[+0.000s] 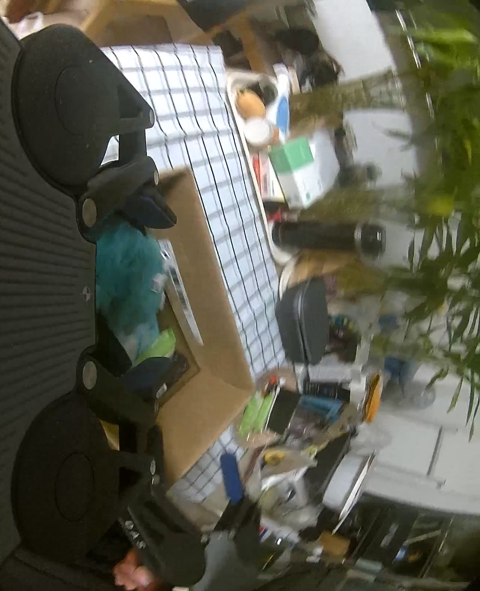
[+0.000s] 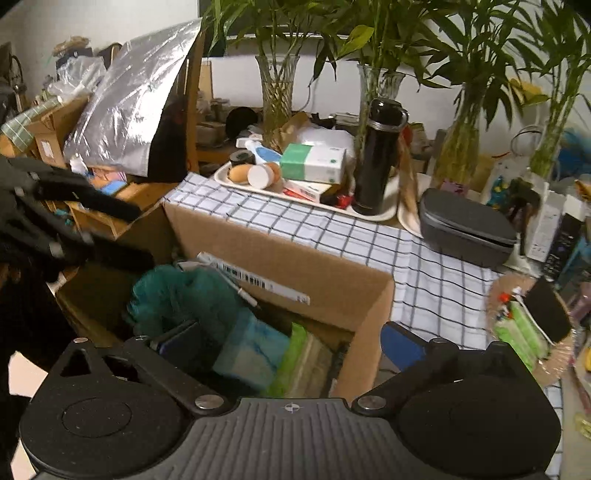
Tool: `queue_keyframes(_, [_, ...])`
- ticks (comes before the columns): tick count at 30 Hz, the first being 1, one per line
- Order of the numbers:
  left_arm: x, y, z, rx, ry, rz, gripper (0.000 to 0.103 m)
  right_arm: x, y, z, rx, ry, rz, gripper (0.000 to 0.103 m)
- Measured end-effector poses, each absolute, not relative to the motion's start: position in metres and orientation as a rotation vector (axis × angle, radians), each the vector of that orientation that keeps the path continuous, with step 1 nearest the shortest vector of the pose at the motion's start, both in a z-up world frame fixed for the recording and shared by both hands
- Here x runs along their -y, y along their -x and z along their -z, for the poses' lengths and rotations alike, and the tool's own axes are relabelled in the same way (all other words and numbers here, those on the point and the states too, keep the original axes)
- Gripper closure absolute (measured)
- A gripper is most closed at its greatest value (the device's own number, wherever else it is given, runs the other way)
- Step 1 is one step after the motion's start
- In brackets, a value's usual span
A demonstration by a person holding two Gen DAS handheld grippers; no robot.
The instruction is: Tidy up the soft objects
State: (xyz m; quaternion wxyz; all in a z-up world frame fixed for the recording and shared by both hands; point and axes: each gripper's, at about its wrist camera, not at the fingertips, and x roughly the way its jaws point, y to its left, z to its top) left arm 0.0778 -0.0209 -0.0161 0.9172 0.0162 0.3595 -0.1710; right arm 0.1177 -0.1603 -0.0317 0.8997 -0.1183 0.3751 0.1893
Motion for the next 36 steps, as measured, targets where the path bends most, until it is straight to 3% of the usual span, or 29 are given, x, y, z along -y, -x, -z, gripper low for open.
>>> queue_keyframes(8, [0.005, -0.047, 0.018, -0.765, 0.025, 0.215, 0.017, 0.180, -0.083, 0.025, -0.750, 0.155, -0.339, 0.000])
queue_keyframes(12, [0.003, -0.031, 0.024, -0.778, 0.030, 0.192, 0.003, 0.178, -0.070, 0.027, -0.763, 0.149, -0.341, 0.000])
queue_keyframes(15, [0.001, -0.023, 0.030, -0.791, 0.056, 0.185, 0.000, 0.175, -0.059, 0.028, -0.770, 0.150, -0.334, 0.000])
queue_keyframes(36, [0.002, -0.008, 0.036, -0.814, 0.066, 0.096, 0.000, 0.172, -0.048, 0.036, -0.792, 0.175, -0.289, 0.000])
